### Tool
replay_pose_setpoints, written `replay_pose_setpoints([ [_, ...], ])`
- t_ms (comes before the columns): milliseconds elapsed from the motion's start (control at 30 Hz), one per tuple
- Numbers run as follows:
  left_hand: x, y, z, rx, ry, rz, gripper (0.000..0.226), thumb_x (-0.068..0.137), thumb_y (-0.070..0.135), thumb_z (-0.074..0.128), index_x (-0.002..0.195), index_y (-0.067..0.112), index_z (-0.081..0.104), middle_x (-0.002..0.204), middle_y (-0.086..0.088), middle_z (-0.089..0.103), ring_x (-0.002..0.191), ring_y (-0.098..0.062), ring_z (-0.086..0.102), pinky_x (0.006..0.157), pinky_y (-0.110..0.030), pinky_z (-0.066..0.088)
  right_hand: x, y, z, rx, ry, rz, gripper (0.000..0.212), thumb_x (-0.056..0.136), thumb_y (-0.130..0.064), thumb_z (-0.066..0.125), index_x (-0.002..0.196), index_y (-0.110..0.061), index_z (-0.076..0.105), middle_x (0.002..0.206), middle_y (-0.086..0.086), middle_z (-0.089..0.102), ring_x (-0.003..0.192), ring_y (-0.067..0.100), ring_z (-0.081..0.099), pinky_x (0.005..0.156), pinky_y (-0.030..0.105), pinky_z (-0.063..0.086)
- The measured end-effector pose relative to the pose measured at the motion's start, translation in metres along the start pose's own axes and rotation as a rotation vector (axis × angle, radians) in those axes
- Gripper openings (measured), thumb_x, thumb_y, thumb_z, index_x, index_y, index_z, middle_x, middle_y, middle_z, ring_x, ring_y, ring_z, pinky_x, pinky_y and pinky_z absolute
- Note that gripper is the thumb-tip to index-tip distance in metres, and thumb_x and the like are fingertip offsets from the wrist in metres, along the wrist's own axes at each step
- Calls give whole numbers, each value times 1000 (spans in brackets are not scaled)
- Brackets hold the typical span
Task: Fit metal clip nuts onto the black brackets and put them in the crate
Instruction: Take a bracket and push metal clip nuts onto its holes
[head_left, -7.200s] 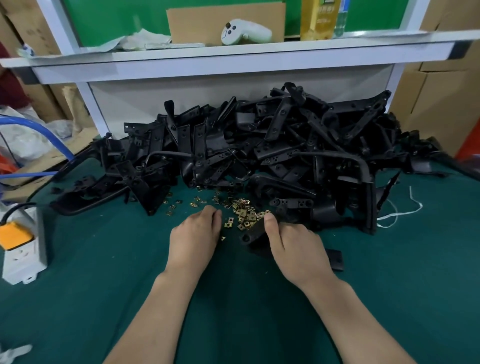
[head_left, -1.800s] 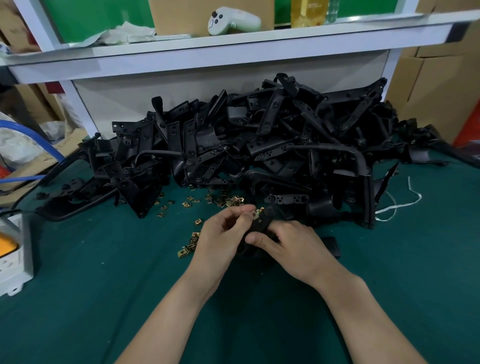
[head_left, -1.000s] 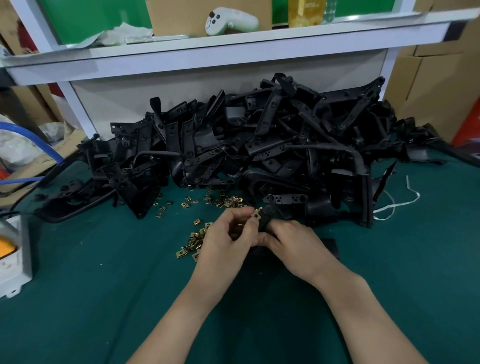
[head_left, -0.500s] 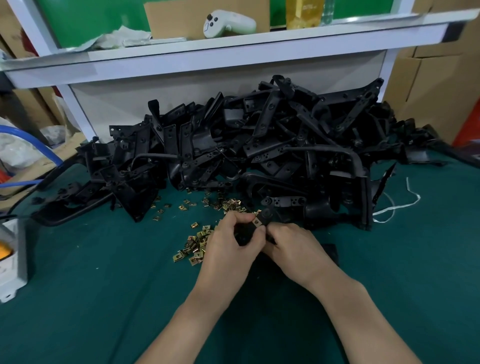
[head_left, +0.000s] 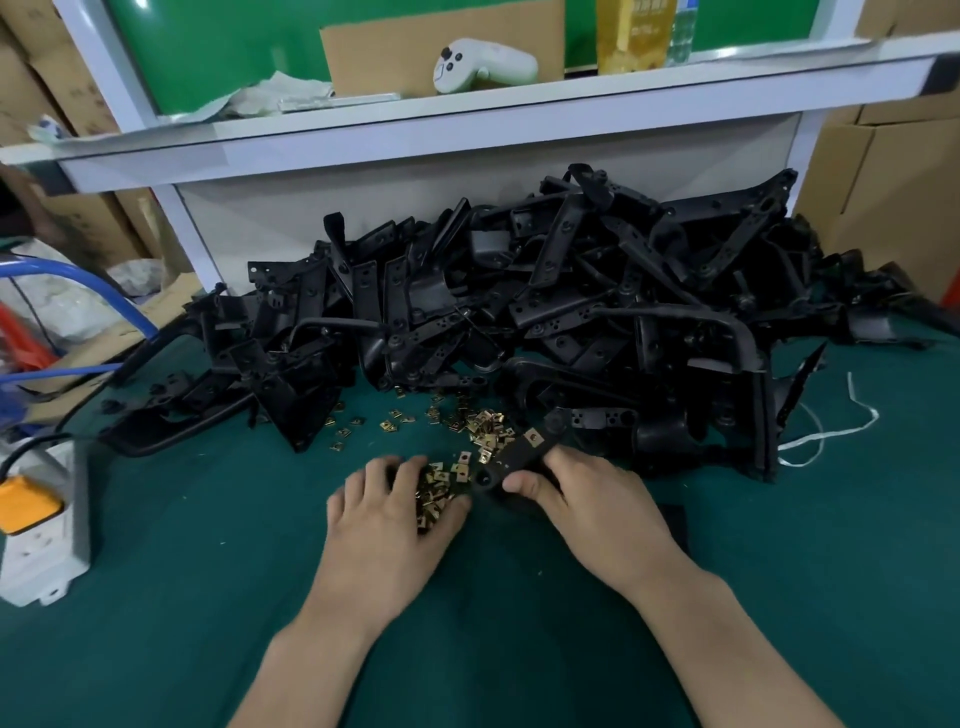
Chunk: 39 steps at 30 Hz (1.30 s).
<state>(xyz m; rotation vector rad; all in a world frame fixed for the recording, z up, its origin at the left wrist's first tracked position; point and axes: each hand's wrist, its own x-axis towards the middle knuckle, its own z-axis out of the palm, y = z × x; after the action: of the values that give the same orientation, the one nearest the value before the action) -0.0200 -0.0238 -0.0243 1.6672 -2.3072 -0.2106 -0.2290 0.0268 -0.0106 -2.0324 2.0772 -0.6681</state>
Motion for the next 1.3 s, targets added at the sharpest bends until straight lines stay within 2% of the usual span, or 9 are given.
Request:
replay_pose_setpoints([
  [133,16,2,3,55,100,50,50,96,62,43,135,34,56,119,9,49,116,-17,44,100,-33,33,11,1,4,-84,-2,-36,85,81,-80,2,116,-24,56,108,-9,66,96,13,64,80,36,53],
  [233,32,5,6,33,116,56,43,99,57,46,128,29,61,110,7,53,109,-17,49,95,-31,39,25,4,6,-101,6,-35,85,81,-80,2,115,-24,56,109,-9,65,97,12,64,80,34,52],
  [500,39,6,5,-22,157,61,41,97,59,48,114,24,59,105,10,63,94,-16,61,79,-29,45,33,6,9,-107,-2,-38,83,81,-81,5,116,-28,58,111,-14,65,101,9,63,81,34,52],
  [733,37,8,1,-81,175,81,25,101,49,48,96,25,52,87,12,59,71,-15,56,65,-32,45,31,4,5,-75,-26,-31,77,83,-80,10,120,-32,57,115,-16,64,107,6,60,85,34,51],
  [900,36,8,1,-189,234,144,20,102,45,45,96,27,52,80,12,60,66,-12,56,62,-36,50,31,4,5,-57,-28,-23,79,83,-81,10,120,-30,58,115,-15,65,106,8,61,85,34,51],
  [967,35,9,2,-253,263,192,16,102,42,46,98,28,53,81,12,60,68,-12,57,63,-38,51,31,5,5,-59,-32,-20,81,83,-82,9,120,-29,58,115,-14,65,104,9,62,84,35,51],
  [1100,36,7,4,-398,307,257,14,101,33,51,107,26,61,96,15,56,90,-13,56,76,-36,51,30,6,5,-19,-36,-34,75,85,-81,14,125,-34,56,118,-17,64,107,7,61,83,33,50],
  [1200,37,12,2,-556,326,198,16,103,29,54,112,31,67,103,16,54,103,-10,54,84,-20,45,30,6,4,-9,-46,-39,74,85,-81,14,125,-35,56,117,-17,64,106,6,60,84,33,50],
  [1300,39,19,-5,-825,332,102,23,102,22,58,105,42,71,102,12,62,101,-2,58,82,-8,41,30,6,3,21,-60,-36,73,84,-81,15,126,-37,56,119,-18,64,107,6,60,85,34,50],
])
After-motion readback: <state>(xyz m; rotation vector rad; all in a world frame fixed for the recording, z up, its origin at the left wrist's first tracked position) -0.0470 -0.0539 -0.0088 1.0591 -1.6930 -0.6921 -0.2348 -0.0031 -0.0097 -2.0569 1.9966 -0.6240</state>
